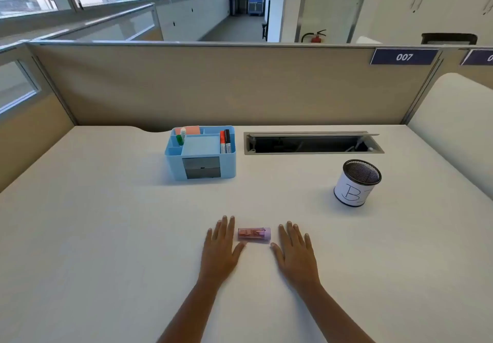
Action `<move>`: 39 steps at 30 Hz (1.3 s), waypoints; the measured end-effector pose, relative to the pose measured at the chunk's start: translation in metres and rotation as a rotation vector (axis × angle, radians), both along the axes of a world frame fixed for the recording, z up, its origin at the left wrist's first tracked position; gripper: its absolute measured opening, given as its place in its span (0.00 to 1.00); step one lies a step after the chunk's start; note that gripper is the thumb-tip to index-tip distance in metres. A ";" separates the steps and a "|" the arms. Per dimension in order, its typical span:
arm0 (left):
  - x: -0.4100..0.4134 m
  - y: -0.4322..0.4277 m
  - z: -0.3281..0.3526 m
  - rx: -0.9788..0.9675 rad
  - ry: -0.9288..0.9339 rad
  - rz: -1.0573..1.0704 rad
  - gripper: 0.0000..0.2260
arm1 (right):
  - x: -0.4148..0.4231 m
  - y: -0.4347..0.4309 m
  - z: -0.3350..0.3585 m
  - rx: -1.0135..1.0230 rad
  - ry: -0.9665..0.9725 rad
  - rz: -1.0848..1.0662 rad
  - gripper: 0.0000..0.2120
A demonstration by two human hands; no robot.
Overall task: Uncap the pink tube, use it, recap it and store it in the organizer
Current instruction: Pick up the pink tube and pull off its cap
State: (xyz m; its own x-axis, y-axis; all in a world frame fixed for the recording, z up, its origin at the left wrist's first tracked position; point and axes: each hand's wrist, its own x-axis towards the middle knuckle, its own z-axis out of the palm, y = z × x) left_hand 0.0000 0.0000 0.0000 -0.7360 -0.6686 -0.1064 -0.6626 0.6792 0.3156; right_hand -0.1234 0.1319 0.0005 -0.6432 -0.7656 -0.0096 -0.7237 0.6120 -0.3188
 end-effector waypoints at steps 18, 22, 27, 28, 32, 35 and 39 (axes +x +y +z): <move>-0.040 0.027 0.014 0.308 0.654 0.232 0.08 | -0.008 -0.021 0.032 -0.549 -0.774 -0.223 0.10; -0.049 0.037 0.016 0.402 0.732 0.226 0.08 | -0.009 -0.027 0.043 -0.709 -1.038 -0.266 0.05; -0.051 0.040 0.022 0.481 0.715 0.080 0.05 | -0.008 -0.026 0.049 -0.823 -1.117 -0.267 0.06; -0.051 0.040 0.023 0.503 0.717 0.072 0.06 | -0.008 -0.025 0.051 -0.845 -1.133 -0.264 0.06; -0.054 0.038 0.031 0.589 0.830 0.219 0.03 | -0.009 -0.020 0.053 -0.847 -1.160 -0.272 0.10; -0.059 0.033 0.041 0.726 0.797 0.179 0.09 | -0.007 -0.018 0.050 -0.724 -1.154 -0.242 0.10; -0.062 0.031 0.054 1.019 0.666 0.013 0.09 | -0.002 -0.018 0.050 -0.547 -1.043 -0.132 0.17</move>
State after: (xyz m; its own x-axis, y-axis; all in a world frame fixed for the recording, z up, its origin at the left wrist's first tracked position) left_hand -0.0615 0.0312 0.0540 -0.8405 -0.5070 -0.1912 -0.1729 -0.0834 0.9814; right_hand -0.1250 0.1144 0.0503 -0.5931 -0.7592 -0.2679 0.0995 0.2611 -0.9602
